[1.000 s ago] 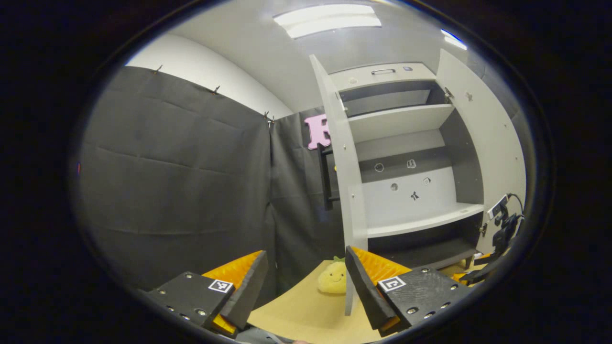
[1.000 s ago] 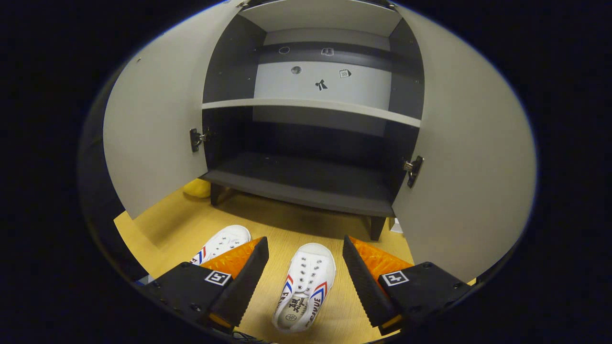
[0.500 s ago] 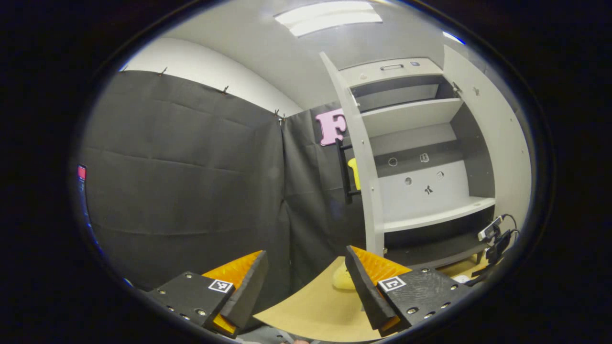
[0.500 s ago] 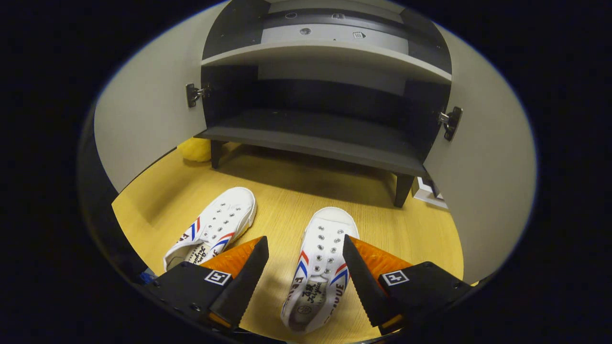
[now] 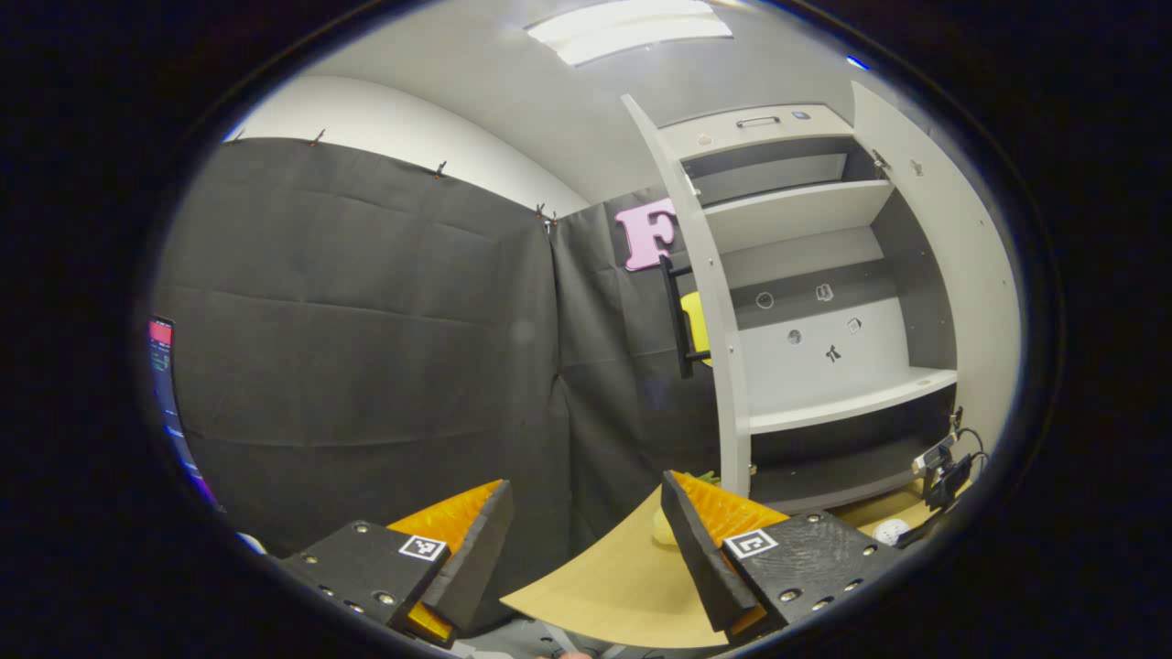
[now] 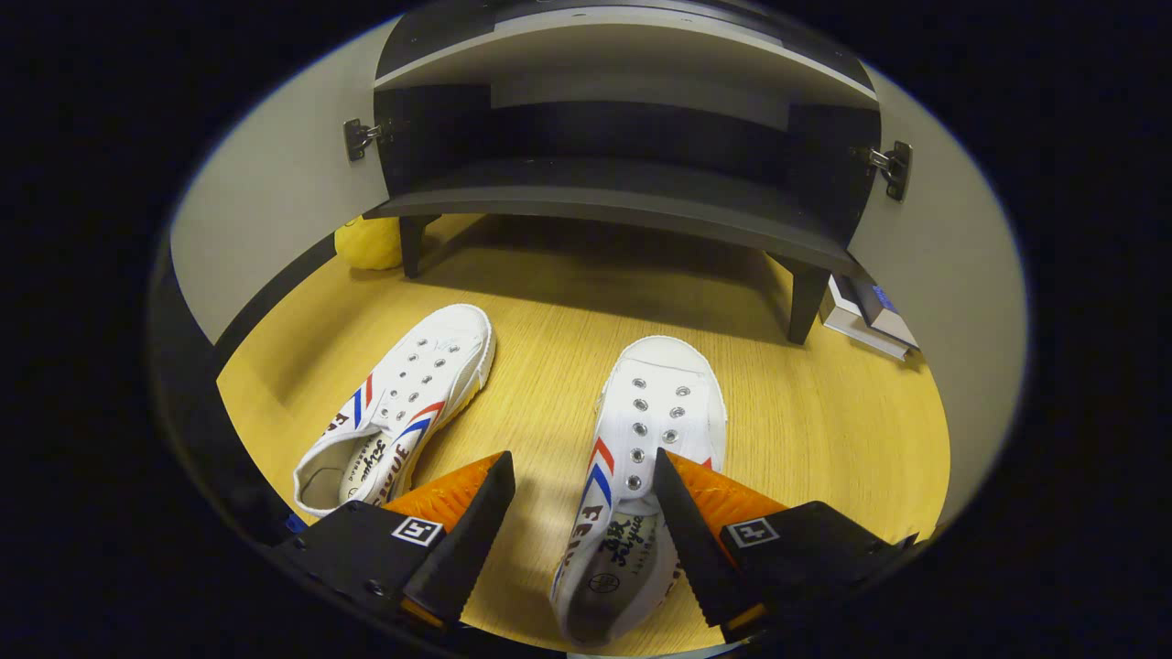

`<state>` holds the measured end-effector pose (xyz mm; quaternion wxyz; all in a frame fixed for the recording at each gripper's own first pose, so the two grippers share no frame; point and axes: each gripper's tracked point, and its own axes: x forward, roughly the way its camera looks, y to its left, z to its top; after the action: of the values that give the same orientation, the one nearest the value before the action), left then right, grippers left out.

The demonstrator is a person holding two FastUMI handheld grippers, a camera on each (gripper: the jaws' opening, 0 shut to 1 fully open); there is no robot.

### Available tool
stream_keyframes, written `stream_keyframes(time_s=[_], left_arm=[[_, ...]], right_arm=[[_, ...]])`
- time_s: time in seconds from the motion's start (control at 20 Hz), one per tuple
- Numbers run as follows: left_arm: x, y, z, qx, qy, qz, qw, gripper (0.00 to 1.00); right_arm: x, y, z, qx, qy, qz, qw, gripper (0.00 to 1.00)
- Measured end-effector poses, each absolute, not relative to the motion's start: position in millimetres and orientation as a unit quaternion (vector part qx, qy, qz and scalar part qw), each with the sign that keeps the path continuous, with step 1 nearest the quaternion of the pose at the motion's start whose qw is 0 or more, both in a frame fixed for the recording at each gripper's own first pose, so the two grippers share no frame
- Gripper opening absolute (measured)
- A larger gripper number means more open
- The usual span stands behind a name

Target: Grab one shoe with the right hand and put it into the shoe cabinet, grab the other shoe with the left hand and put it into the shoe cabinet; then close the right door with the right hand and the left door with the left hand.

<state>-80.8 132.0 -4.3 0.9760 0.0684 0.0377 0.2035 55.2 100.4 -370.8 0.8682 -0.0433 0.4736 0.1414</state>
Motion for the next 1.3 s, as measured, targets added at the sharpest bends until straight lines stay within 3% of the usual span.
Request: stream_keyframes(time_s=[0.1, 0.15, 0.25, 0.3, 0.35, 0.45, 0.6, 0.65, 0.75, 0.8, 1.3], left_arm=[[-81, 131, -5, 0.069, 0.039, 0.203, 0.976, 0.94], [-82, 130, -5, 0.07, 0.04, 0.201, 0.976, 0.94], [-82, 127, -4, 0.072, 0.038, 0.2, 0.976, 0.94], [-83, 126, -2, 0.074, 0.037, 0.199, 0.976, 0.94], [-84, 125, -3, 0.075, 0.036, 0.198, 0.977, 0.94], [-85, 125, -3, 0.075, 0.038, 0.196, 0.977, 0.94], [-85, 123, -3, 0.068, 0.036, 0.193, 0.978, 0.94], [-85, 122, -3, 0.067, 0.035, 0.192, 0.979, 0.94], [-85, 119, -1, 0.065, 0.032, 0.188, 0.979, 0.94], [-85, 117, 0, 0.065, 0.031, 0.186, 0.98, 0.94], [-79, 106, -9, 0.051, 0.034, 0.163, 0.985, 0.94]], right_arm=[[57, 103, -380, -0.051, 0.479, 0.14, 0.865, 0.96], [56, 103, -380, -0.051, 0.482, 0.136, 0.864, 0.86], [59, 104, -383, -0.052, 0.484, 0.127, 0.864, 0.8], [60, 98, -383, -0.068, 0.482, 0.115, 0.866, 0.82], [63, 89, -386, -0.083, 0.48, 0.101, 0.868, 0.73], [64, 90, -390, -0.078, 0.486, 0.097, 0.865, 0.33], [63, 85, -386, -0.093, 0.5, 0.097, 0.856, 0.37], [62, 87, -386, -0.084, 0.503, 0.096, 0.855, 0.17], [61, 86, -382, -0.063, 0.508, 0.088, 0.854, 0.19], [61, 86, -378, -0.051, 0.512, 0.084, 0.854, 0.04], [68, 71, -338, 0.034, 0.467, 0.07, 0.881, 0.01]])
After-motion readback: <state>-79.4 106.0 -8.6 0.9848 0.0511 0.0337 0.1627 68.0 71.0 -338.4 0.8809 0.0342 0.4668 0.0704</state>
